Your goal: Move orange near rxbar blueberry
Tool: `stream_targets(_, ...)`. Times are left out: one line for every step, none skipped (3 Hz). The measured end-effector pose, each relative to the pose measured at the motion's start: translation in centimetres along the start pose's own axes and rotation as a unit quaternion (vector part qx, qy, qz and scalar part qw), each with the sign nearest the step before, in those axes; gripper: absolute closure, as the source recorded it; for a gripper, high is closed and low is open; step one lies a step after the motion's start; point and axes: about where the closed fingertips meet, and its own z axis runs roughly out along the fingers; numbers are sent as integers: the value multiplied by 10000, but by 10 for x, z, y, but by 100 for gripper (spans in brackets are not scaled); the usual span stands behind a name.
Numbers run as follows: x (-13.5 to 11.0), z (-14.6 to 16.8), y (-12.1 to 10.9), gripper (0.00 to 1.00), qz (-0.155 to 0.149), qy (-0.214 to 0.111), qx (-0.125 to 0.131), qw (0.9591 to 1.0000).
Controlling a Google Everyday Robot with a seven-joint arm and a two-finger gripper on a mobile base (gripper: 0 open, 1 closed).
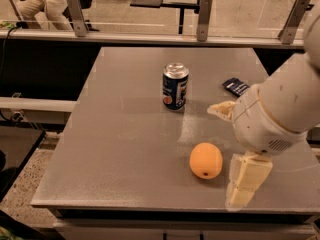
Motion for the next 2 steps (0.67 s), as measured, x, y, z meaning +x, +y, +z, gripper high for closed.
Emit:
stream_targets(6, 30, -5, 0, 27, 16, -19, 10000)
stream_targets(7, 49, -10, 0, 71, -40, -69, 9999)
